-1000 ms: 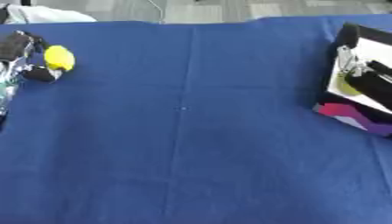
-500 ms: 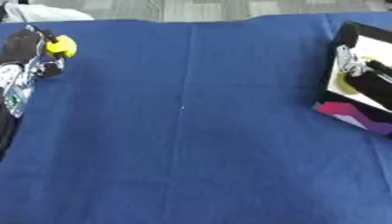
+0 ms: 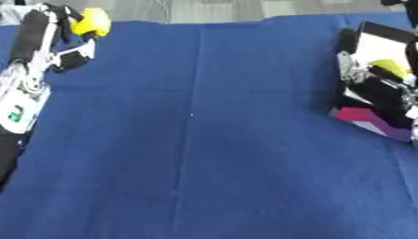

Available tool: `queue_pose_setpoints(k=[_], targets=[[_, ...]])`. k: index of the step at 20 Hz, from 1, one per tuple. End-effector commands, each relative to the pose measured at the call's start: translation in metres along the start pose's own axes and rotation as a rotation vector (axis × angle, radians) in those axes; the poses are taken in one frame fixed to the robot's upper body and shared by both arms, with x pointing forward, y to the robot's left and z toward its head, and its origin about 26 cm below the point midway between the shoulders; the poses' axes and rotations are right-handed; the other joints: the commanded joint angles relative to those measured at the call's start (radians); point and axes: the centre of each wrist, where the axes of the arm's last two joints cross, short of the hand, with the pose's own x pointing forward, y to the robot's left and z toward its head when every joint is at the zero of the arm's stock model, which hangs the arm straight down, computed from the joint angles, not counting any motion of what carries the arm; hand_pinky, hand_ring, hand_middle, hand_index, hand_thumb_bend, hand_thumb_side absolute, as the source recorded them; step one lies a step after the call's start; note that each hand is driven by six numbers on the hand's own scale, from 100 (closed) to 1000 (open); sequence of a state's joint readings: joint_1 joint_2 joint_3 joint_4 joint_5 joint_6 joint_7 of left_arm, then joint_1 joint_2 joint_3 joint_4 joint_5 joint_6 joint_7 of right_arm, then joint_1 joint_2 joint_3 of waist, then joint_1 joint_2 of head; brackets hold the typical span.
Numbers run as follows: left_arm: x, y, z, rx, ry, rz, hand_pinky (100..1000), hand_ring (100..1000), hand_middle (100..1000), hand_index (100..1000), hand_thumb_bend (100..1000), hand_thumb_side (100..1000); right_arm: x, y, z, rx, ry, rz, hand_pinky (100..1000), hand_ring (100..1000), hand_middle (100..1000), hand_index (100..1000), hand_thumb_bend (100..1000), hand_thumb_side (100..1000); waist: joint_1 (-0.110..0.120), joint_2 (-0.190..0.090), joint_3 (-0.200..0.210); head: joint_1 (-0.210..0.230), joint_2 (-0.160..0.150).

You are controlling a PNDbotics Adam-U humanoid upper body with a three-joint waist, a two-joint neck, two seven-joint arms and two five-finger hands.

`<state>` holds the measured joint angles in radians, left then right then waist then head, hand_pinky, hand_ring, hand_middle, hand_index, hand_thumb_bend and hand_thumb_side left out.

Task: Pick up the objects with one hand, pass them to the other hand, and then place them into the box on the other side of the table.

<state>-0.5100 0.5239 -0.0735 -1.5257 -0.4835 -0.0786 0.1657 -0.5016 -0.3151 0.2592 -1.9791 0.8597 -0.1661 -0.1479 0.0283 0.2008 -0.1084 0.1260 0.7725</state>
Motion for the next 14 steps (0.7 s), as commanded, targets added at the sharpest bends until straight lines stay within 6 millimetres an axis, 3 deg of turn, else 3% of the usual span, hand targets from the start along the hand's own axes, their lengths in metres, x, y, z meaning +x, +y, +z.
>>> queue_pose_setpoints(k=[1,2,3,4,5,8,14], targets=[[0.055,-0.008,-0.006,-0.015,-0.206,0.217,527,328,254,382,100,124,0.005,-0.006,-0.006,0.046,-0.024,-0.02,656,885,777,978,100,208,-0.011,-0.027,0.004,-0.015,-0.002],[0.068,-0.015,-0.005,-0.032,-0.254,0.275,529,330,256,383,100,126,0.006,-0.005,-0.006,0.07,-0.012,-0.047,637,898,777,987,100,277,-0.014,-0.028,0.005,-0.019,-0.002],[0.078,-0.02,-0.005,-0.048,-0.291,0.317,531,331,256,384,156,100,0.008,-0.003,-0.006,0.088,0.003,-0.081,621,913,782,997,100,334,-0.016,-0.029,0.006,-0.021,-0.002],[0.086,-0.024,-0.005,-0.063,-0.322,0.352,531,331,256,384,100,128,0.01,-0.002,-0.006,0.104,0.021,-0.118,618,916,783,1000,100,364,-0.018,-0.03,0.007,-0.022,-0.002],[0.094,-0.029,-0.006,-0.077,-0.35,0.383,534,333,257,385,100,131,0.011,-0.001,-0.007,0.119,0.039,-0.154,600,937,791,1000,100,465,-0.019,-0.03,0.007,-0.023,-0.002],[0.113,-0.041,-0.008,-0.12,-0.421,0.468,538,335,259,386,100,134,0.015,0.001,-0.01,0.171,0.09,-0.258,591,961,814,1000,100,571,-0.022,-0.031,0.01,-0.028,-0.002],[0.135,-0.052,-0.011,-0.174,-0.504,0.568,540,337,259,387,100,135,0.018,0.001,-0.013,0.233,0.138,-0.34,576,974,825,1000,100,666,-0.024,-0.032,0.016,-0.041,-0.002]])
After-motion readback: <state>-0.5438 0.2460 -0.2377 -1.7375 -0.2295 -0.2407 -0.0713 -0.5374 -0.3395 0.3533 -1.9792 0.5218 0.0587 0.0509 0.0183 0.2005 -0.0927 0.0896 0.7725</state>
